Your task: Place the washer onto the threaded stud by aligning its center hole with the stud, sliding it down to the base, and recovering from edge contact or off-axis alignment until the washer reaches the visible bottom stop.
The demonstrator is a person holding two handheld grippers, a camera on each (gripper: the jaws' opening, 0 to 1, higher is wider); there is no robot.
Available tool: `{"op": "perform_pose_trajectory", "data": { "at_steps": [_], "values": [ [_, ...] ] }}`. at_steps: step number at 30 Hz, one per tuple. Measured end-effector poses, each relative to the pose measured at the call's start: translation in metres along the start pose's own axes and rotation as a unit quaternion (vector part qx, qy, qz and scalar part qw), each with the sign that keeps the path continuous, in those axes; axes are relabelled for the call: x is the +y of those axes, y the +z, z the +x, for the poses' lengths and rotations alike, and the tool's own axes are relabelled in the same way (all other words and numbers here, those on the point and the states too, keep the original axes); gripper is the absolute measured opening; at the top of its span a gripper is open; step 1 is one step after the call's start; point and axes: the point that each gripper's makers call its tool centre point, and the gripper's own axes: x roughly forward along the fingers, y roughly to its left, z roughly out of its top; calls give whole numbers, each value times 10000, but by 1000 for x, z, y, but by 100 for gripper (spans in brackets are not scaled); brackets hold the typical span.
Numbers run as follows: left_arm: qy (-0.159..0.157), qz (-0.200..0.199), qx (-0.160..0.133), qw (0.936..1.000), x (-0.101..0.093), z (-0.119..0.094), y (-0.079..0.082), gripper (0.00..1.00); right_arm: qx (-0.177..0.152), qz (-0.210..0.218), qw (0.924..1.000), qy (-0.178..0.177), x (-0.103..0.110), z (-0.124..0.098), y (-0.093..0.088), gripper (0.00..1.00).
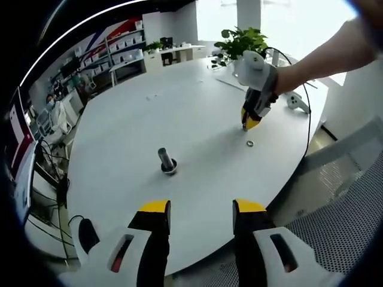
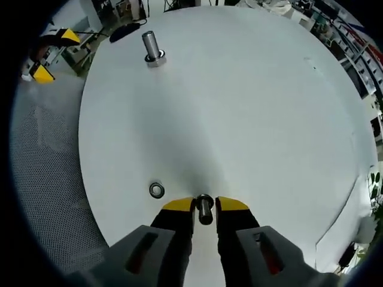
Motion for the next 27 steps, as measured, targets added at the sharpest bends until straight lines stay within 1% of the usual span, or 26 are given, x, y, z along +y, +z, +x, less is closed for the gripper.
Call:
{"op": "perform_pose_trajectory", "data": {
  "at_steps": [3,6,9,17,19,23,27],
  "values": [
    [-1,8,15,10000,0,0,-1,40,7,-21,10000,1,1,0,-1,19],
    [-2,5,15,10000,0,0,-1,40,-19,-55,9999,-102,-1,-2,-4,26],
    [-15,-22,2,10000,-1,0,0,40,-58,44,10000,-57,1,-6,-6,26],
    [-27,16,27,10000,-2,0,-1,40,-195,163,9996,-113,1,-14,-15,27],
    [-28,22,25,10000,-2,0,-1,40,-205,197,9995,-123,7,-16,-20,27],
    [-17,22,12,10000,-2,-1,0,40,-192,258,9994,-132,9,-18,-29,28],
    [-1,23,4,10000,-2,-1,1,40,-221,336,9991,-122,16,-20,-35,28]
  ]
}}
